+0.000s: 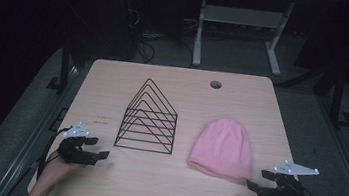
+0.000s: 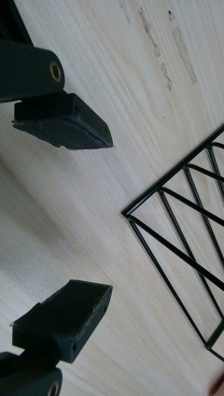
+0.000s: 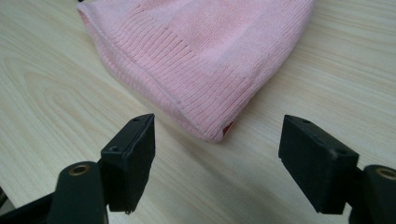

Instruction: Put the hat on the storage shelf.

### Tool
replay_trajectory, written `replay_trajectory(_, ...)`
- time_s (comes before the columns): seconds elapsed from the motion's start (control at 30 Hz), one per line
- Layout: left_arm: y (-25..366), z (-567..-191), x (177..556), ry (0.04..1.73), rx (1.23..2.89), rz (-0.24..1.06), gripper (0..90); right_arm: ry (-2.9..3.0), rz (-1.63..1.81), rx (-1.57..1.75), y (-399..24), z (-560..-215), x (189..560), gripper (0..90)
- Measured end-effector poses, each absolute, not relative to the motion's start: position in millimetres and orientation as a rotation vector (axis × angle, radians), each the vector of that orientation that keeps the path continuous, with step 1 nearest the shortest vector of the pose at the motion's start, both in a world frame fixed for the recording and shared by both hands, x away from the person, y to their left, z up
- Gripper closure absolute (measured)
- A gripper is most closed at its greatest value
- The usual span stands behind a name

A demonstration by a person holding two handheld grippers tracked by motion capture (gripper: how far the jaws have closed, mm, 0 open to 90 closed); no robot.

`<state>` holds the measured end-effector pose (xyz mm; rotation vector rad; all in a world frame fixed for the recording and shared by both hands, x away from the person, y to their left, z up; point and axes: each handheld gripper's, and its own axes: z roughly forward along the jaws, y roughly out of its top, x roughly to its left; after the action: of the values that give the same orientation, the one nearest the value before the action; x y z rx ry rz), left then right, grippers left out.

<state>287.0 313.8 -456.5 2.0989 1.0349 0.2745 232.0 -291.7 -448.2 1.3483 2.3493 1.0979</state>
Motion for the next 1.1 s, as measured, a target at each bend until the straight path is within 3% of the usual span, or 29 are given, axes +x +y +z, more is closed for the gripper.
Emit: replay_trajectory(1.1, 313, -456, 283, 1.025, 2.101, 0.27, 23.8, 2.388, 1.144, 1.326, -282, -416, 261, 18.7)
